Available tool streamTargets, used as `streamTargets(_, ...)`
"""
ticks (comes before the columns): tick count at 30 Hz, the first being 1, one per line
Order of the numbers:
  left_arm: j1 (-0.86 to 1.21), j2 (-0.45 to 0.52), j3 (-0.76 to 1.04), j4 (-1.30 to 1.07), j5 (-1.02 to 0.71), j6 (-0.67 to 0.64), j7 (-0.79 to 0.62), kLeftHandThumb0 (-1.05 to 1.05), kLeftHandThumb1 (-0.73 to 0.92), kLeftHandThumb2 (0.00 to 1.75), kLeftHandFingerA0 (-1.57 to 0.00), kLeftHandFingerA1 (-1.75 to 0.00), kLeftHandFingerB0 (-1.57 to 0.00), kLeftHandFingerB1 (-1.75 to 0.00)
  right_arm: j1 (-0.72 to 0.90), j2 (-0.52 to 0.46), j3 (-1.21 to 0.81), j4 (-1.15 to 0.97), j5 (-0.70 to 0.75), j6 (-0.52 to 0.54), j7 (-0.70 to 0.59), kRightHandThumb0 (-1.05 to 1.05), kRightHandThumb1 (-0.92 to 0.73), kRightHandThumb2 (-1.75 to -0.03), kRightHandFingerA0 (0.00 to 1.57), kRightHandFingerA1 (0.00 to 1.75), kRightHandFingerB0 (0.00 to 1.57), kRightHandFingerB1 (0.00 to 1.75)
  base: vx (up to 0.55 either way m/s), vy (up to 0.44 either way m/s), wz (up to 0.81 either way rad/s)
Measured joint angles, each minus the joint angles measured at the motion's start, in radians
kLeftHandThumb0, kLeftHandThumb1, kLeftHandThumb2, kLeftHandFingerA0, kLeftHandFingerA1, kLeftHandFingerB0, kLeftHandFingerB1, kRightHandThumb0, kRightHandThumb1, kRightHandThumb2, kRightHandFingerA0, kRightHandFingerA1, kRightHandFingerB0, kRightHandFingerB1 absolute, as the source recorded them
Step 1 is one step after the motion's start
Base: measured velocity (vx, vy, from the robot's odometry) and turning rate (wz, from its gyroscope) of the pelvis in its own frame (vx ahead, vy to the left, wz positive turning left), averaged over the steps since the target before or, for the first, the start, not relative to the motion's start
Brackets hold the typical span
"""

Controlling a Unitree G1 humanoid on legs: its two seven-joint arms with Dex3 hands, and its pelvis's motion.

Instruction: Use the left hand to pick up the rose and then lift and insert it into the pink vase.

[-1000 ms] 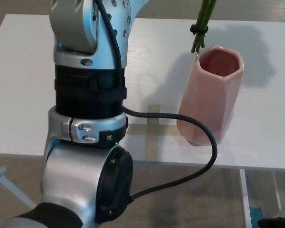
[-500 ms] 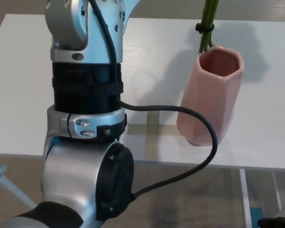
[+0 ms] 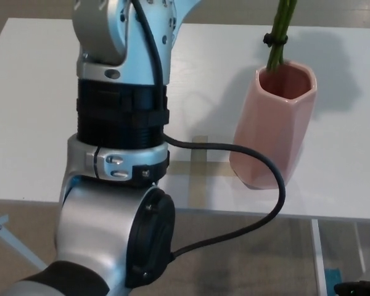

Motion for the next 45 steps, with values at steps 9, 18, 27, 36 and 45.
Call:
streamTargets(9,0.017,0.0,-0.088,0.04,0.025,-0.061,0.002,-0.17,0.85,0.68,-0.99,-1.41,-0.89,-0.75,-0.005,0.0,0.005,0.0,-0.003,0.0,0.0,-0.37,-0.66,-0.6,0.6,0.41,0.55,0.39,0.0,0.0,0.0)
streamTargets(18,0.024,0.0,-0.147,0.071,0.057,-0.118,0.003,-0.18,0.85,0.68,-0.88,-1.41,-0.87,-0.76,-0.012,0.0,0.009,0.0,-0.004,0.001,0.0,-0.37,-0.66,-0.6,0.61,0.41,0.56,0.39,0.0,0.0,0.0)
streamTargets(27,0.044,0.0,-0.168,0.108,0.067,-0.166,-0.011,-0.19,0.87,0.65,-0.91,-1.34,-0.86,-0.74,-0.019,0.001,0.007,0.0,-0.003,0.004,0.001,-0.37,-0.66,-0.6,0.62,0.42,0.57,0.4,0.0,0.0,0.0)
streamTargets(36,0.05,-0.001,-0.18,0.118,0.08,-0.172,-0.011,-0.19,0.86,0.67,-0.96,-1.35,-0.86,-0.79,-0.025,0.001,0.012,-0.001,-0.004,0.004,0.002,-0.36,-0.66,-0.6,0.61,0.41,0.55,0.39,0.0,0.0,0.0)
streamTargets(45,0.064,-0.002,-0.206,0.128,0.087,-0.185,-0.012,-0.17,0.87,0.67,-0.95,-1.35,-0.87,-0.78,-0.029,0.001,0.014,-0.003,-0.004,0.004,0.004,-0.36,-0.66,-0.6,0.59,0.41,0.55,0.39,0.0,0.0,0.0)
